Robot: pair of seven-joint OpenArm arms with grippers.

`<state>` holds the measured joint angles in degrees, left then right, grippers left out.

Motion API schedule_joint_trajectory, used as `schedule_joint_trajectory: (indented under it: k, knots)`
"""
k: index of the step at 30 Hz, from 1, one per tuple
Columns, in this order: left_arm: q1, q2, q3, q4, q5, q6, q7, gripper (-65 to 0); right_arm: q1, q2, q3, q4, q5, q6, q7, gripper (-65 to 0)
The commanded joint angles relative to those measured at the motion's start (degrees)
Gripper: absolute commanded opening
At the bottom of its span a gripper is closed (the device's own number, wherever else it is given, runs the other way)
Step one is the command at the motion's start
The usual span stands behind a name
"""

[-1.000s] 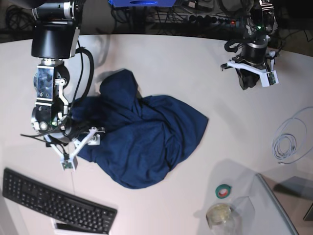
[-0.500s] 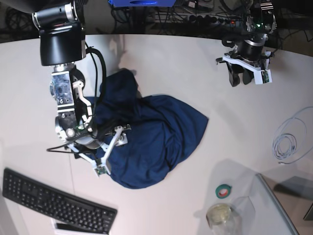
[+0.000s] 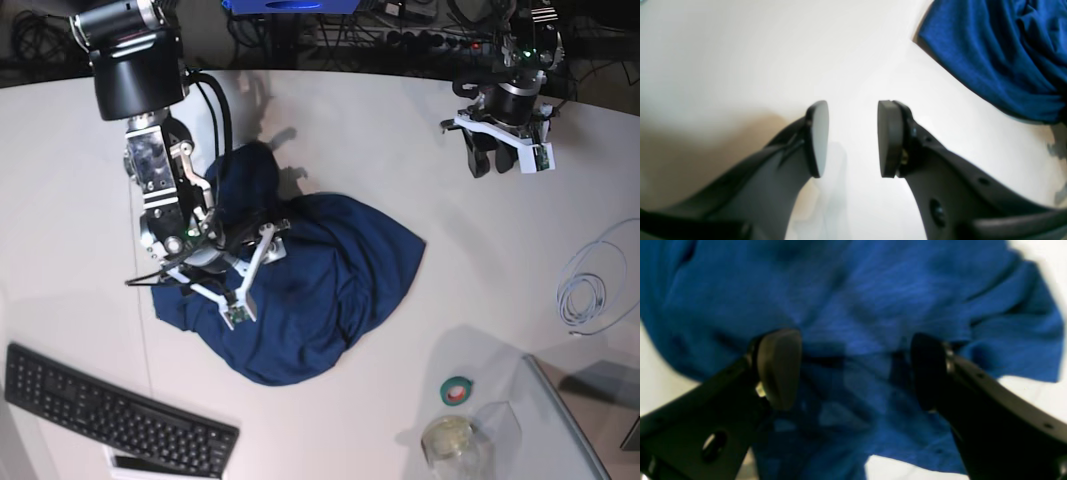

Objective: Layout the t-shirt on the table in an organized manner, then fold the t-shirt properly
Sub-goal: 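Lower the right gripper onto the blue t-shirt and grasp a fold, then lift the grasped shirt fabric with the right gripper and drag it sideways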

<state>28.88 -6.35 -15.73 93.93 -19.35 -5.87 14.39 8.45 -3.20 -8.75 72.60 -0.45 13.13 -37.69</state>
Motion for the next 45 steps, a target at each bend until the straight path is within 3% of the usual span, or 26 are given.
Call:
schedule_joint_trajectory:
  k: [1, 9, 14, 19, 24, 30, 32, 35, 36, 42, 45]
  knots:
    - [0.00, -0.38, -0.23, 0.80, -0.03, -0.07, -1.34, -41.5, 1.35, -0.09, 0.09, 2.00, 0.23, 0.28, 1.34, -18.3]
    - [-0.09, -0.38, 0.03, 0.80, -0.03, -0.07, -1.34, -41.5, -0.14, -0.45, 0.09, 2.79, 0.49, 0.37, 1.34, -18.3]
    - [0.17, -0.38, -0.14, 0.44, -0.03, -0.07, -1.34, -41.5, -0.14, -0.45, -6.67, 2.79, 0.58, -0.16, 1.52, -18.3]
    - [0.26, -0.38, -0.14, -0.61, -0.03, -0.07, -1.34, -41.5, 0.21, -2.03, -7.38, 2.35, 0.40, -0.25, 1.69, -18.5]
    - [0.35, -0.38, -0.14, -1.23, -0.03, -0.07, -1.34, -41.5, 2.59, -1.94, -7.38, 0.06, 0.49, -0.25, 1.69, -29.3]
    - [0.35, -0.38, -0.14, -0.88, -0.03, -0.07, -1.34, -41.5, 3.64, -2.29, -3.16, -3.98, 0.49, 0.11, 1.78, -30.9]
    - [0.35, -0.38, -0.14, -0.96, -0.03, -0.07, -1.34, -41.5, 3.73, -2.29, -2.72, -4.07, 0.49, 0.19, 1.78, -40.1]
    - [0.26, -0.38, -0.14, -1.14, 0.06, -0.07, -1.34, -41.5, 4.34, -2.29, -2.46, -4.51, 0.49, 0.19, 1.52, -62.1]
    - [0.17, -0.38, -0.14, -1.14, 0.06, -0.07, -1.34, -41.5, 4.34, -2.29, -2.37, -4.51, 0.49, 0.19, 1.43, -64.1]
    - [0.08, -0.38, -0.14, -1.05, 0.06, -0.07, -1.34, -41.5, 1.79, -2.12, -2.37, 4.90, 0.58, 0.19, 1.08, -64.8]
    - [0.00, -0.38, -0.14, -0.96, 0.06, -0.07, -1.34, -41.5, 1.18, -1.85, -1.22, 13.42, 0.58, 0.19, -3.23, -64.8]
